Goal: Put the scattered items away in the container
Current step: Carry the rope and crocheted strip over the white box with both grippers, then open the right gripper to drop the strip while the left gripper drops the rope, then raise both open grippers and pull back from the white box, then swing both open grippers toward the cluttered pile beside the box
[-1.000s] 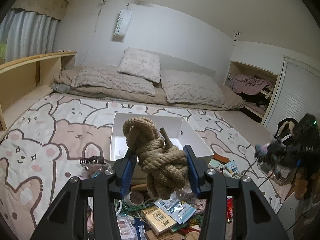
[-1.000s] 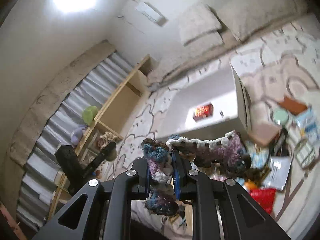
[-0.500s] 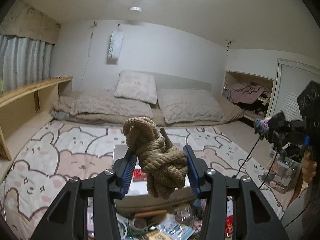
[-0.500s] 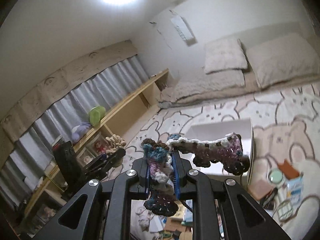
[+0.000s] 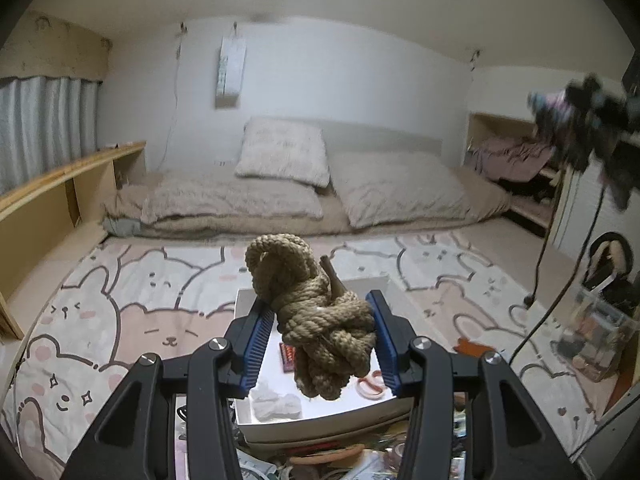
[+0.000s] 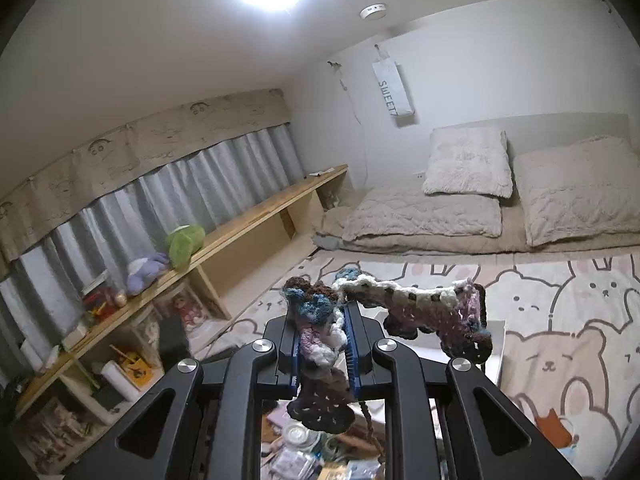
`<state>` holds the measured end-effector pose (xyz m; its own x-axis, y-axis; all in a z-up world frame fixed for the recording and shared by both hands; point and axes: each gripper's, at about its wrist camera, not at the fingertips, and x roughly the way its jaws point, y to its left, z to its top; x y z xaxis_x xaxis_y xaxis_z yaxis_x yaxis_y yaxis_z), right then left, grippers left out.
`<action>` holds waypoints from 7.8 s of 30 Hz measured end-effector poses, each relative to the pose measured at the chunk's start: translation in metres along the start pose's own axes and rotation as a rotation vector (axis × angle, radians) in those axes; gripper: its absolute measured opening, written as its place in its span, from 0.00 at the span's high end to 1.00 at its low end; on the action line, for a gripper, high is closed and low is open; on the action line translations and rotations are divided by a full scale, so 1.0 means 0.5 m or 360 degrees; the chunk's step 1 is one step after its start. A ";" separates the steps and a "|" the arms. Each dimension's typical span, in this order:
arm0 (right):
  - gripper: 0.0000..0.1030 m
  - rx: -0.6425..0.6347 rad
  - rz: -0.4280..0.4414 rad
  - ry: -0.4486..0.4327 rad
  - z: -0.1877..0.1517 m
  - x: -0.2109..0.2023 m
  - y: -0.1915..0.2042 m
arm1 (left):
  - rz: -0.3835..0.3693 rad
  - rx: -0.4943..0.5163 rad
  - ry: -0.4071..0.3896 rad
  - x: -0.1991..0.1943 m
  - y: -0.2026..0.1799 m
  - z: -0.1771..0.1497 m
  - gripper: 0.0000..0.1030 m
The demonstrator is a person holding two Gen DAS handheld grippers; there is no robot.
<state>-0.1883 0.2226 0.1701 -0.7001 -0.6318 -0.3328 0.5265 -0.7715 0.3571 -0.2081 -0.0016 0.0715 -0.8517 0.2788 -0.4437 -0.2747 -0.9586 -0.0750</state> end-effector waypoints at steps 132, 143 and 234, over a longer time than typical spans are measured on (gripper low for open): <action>0.00 -0.0562 -0.0825 0.0457 -0.155 0.144 -0.065 | 0.0175 -0.0101 0.0478 0.089 -0.039 -0.017 0.00; 0.00 -0.0521 -0.0827 0.0284 -0.162 0.080 -0.018 | 0.0135 -0.0146 0.0395 0.017 -0.034 -0.019 0.00; 0.00 0.0160 -0.0649 0.0167 -0.536 -0.016 -0.039 | 0.0421 -0.0221 0.0334 -0.213 0.055 -0.386 0.00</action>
<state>-0.0637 0.2228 -0.0679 -0.7855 -0.2848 -0.5494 0.1634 -0.9518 0.2596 -0.0389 -0.0689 -0.0559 -0.7711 0.0162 -0.6365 0.0181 -0.9987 -0.0473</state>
